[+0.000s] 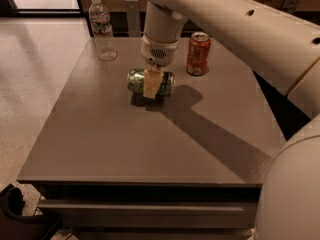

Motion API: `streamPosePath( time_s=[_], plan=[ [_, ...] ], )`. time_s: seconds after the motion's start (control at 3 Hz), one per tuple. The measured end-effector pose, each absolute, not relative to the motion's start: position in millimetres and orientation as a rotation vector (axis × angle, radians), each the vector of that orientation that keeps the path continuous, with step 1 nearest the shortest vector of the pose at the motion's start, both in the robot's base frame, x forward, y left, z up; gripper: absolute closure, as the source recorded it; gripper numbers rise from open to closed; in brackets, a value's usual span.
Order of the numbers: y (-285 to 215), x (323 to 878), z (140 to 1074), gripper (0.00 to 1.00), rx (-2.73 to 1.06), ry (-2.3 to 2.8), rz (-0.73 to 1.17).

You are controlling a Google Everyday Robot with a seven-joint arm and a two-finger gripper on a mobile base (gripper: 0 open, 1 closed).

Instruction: Place green can upright

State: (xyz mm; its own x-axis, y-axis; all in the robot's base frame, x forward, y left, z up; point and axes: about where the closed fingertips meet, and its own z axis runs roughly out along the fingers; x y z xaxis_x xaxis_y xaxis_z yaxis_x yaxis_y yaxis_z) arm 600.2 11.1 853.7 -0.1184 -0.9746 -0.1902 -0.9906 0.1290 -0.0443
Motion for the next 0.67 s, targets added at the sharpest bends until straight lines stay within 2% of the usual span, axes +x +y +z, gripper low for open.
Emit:
streamPosePath(
  time_s=[0.33,0.67],
  plan=[
    [2.8,597.7,881.1,1.00,-1.842,2.170,0.283],
    [-5.0,594.5,890.9,1.00,-1.747,2.128,0.344]
  ],
)
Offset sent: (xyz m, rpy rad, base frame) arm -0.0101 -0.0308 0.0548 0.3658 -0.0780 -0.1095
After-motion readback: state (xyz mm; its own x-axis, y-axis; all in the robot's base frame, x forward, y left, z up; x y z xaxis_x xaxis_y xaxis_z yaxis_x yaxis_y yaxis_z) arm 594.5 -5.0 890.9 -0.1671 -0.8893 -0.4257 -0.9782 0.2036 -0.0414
